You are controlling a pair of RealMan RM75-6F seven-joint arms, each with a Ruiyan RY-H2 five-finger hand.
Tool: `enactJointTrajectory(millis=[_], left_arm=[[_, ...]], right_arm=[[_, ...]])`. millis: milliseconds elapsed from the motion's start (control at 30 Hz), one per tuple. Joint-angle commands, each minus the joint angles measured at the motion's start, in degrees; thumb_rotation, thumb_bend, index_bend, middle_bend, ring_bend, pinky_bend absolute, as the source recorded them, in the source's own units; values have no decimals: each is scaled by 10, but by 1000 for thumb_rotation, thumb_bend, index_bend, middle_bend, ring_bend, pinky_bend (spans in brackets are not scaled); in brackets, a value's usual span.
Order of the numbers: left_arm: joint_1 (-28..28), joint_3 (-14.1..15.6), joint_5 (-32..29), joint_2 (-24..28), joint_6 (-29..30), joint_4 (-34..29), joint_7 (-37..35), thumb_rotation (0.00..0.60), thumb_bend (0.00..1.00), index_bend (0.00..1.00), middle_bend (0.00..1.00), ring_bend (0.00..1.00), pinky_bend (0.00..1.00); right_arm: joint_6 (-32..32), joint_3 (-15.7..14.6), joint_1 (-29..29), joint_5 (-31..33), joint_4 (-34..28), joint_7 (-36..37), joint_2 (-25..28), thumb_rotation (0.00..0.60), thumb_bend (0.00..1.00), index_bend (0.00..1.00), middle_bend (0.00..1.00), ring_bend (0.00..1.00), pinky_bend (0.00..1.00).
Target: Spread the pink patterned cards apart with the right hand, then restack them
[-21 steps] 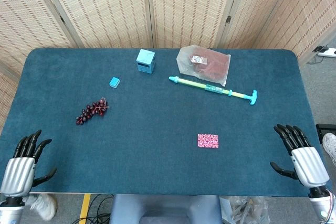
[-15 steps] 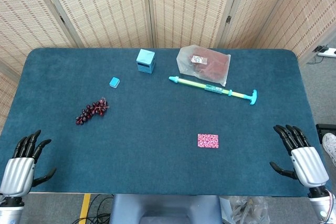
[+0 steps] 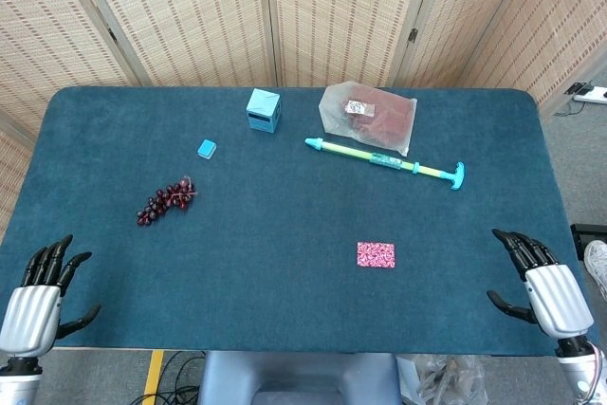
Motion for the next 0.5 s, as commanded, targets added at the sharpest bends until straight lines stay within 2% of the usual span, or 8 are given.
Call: enactJointTrajectory(millis=[33,233,500], left_arm=[[0,0,1,0,0,0,-1,600,230,221,29,21,89],[1,0,0,0,2,2,-4,600,231,223,30,21,90],[3,1,-2,0,2,6,-6,600,230,225,29,22,90]], right_arm=[[-4,1,3,0,-2,-2,2,600,254,100,239,201,232],[-26,2,17,-1,-14,-16,6,600,254,154,356,340,363],[-73,-3,40,3,-30,-35,7,600,254,224,591,616,577]])
